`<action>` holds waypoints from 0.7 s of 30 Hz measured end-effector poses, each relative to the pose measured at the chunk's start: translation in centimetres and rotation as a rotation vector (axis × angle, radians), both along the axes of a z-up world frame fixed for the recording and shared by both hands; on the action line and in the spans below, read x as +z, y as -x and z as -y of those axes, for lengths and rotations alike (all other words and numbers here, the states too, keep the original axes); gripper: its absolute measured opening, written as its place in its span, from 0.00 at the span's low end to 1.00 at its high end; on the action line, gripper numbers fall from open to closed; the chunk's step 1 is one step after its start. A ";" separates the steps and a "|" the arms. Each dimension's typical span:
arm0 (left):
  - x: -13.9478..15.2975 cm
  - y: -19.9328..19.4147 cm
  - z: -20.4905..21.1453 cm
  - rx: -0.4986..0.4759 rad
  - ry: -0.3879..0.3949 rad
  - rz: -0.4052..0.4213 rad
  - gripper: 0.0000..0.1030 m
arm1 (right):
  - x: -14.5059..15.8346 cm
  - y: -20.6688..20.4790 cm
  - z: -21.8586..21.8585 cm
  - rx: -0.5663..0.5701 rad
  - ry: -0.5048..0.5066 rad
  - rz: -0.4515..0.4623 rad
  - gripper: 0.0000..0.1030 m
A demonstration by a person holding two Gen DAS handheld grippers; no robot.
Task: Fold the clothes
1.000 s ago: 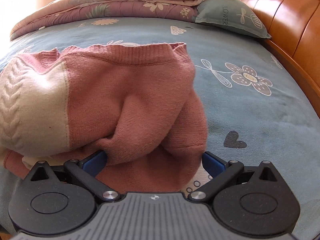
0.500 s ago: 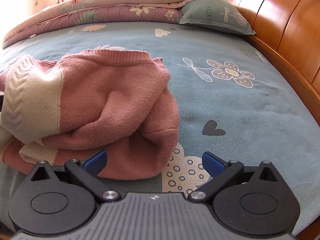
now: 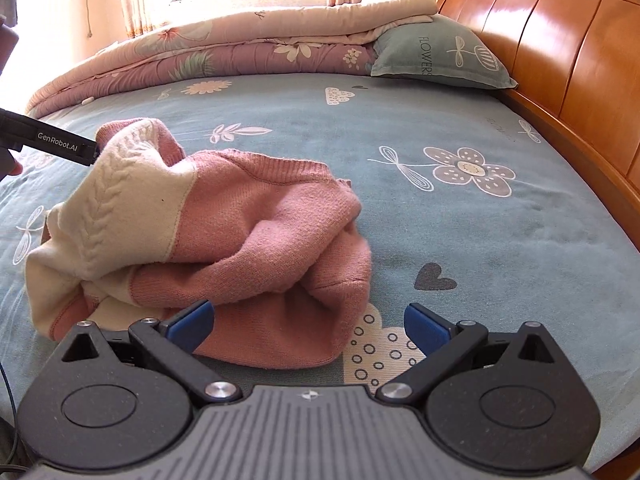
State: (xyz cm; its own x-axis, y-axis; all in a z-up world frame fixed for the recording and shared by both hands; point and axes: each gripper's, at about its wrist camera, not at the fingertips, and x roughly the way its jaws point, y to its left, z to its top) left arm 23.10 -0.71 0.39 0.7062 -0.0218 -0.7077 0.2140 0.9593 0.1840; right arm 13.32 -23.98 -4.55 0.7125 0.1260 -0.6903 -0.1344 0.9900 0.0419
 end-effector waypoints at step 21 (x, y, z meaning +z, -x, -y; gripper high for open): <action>-5.8 0.9 -0.9 -0.335 0.127 -0.207 1.00 | -5.7 -4.0 -3.6 0.182 -0.030 -0.074 1.00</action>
